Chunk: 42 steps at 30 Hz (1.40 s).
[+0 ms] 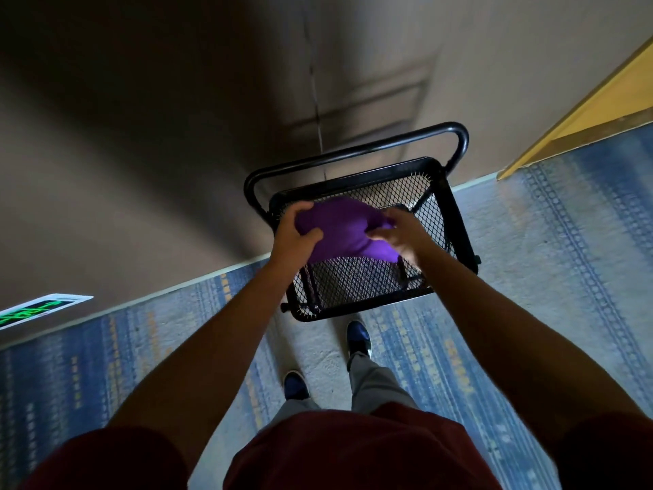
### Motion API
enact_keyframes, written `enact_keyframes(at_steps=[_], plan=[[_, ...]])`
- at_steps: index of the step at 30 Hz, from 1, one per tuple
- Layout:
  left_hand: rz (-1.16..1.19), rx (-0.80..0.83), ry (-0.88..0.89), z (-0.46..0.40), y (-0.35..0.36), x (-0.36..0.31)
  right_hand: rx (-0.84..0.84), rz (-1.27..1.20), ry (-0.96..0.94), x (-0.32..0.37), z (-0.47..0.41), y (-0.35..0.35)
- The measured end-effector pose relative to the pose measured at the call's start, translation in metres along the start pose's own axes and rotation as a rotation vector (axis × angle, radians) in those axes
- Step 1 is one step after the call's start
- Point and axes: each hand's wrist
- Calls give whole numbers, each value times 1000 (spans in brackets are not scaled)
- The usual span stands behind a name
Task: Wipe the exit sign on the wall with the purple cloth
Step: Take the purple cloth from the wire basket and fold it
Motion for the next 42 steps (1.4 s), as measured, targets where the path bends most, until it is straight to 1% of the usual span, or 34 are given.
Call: enact_keyframes(at_steps=[3,6,12,15,17,20,22,24,28,30,32,35,37,38,39,40,41,42], plan=[[43,14,109,10,-24,-27,-61,-76,-127,34,20,0],[72,77,174,27,-53,-52,-111,-106,-244,69,43,5],[-101,152,289,67,-119,-74,-152,-42,-406,127,117,27],[-147,187,375,85,-152,-82,-210,-105,-451,149,152,44],[-189,174,414,98,-171,-89,-244,-157,-440,160,171,56],[-151,161,444,113,-194,-96,-277,-221,-420,169,196,68],[-67,187,436,128,-205,-99,-230,-293,-420,168,210,71],[73,205,423,146,-214,-96,-171,-320,-419,166,223,77],[471,237,320,186,-217,-80,-166,-211,-448,157,240,92],[601,186,272,208,-217,-68,-185,-159,-451,156,246,103],[688,105,235,228,-217,-54,-246,-116,-486,154,253,116],[799,5,242,257,-222,-33,-416,-32,-548,147,271,144],[840,-49,247,277,-228,-24,-510,-82,-548,142,289,170],[855,-84,245,288,-231,-21,-524,-127,-543,140,299,184],[871,-115,248,298,-236,-17,-516,-160,-537,139,310,200],[894,-137,254,308,-240,-14,-470,-187,-525,139,320,216],[926,-154,263,318,-246,-12,-378,-206,-498,139,329,232],[971,-167,271,329,-252,-9,-249,-219,-449,139,337,250]])
Point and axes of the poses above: each hand's wrist, its own z-axis away from the middle knuckle, its own y-axis out of the palm, x = y × z
